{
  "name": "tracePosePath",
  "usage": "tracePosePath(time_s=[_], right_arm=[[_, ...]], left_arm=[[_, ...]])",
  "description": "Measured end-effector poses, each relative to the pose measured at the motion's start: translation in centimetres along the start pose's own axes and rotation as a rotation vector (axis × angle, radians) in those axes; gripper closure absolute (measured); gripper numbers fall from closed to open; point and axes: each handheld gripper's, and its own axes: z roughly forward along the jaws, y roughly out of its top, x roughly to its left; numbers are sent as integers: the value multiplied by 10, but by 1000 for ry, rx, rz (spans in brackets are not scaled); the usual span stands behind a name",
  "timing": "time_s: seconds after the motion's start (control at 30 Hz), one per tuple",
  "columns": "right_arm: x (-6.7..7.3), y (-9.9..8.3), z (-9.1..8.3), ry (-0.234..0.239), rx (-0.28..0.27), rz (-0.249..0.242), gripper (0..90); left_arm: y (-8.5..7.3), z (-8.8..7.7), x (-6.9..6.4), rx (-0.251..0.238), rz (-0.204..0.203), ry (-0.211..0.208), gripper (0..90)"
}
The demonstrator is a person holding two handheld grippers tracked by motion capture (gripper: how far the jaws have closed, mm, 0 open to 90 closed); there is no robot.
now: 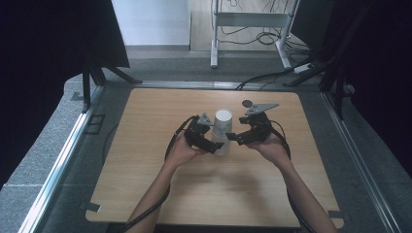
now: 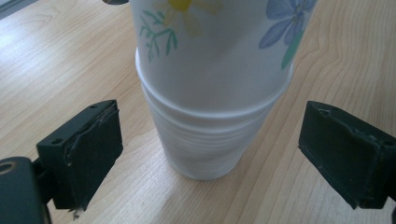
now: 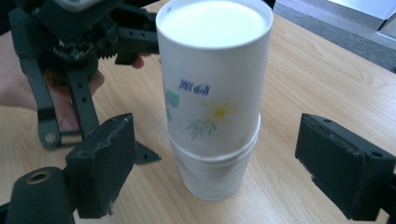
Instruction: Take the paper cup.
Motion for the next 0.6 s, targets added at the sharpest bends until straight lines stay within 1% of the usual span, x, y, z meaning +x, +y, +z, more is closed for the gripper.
tracePosePath(time_s=[0.07,0.2,0.33,0.4,0.6], right_arm=[[-1,3,2,-1,4,-2,126],[-1,8,7,0,4,-4,126],[0,14,12,0,8,-8,128],[0,17,16,-1,11,-7,130],[0,23,25,-1,21,-8,138]], left_arm=[[0,2,1,2,2,-4,71],[0,5,3,-12,-9,-17,93],[1,6,5,-17,-11,-22,124],[0,8,6,-25,-19,-22,137],[-1,11,7,-24,-19,-29,145]])
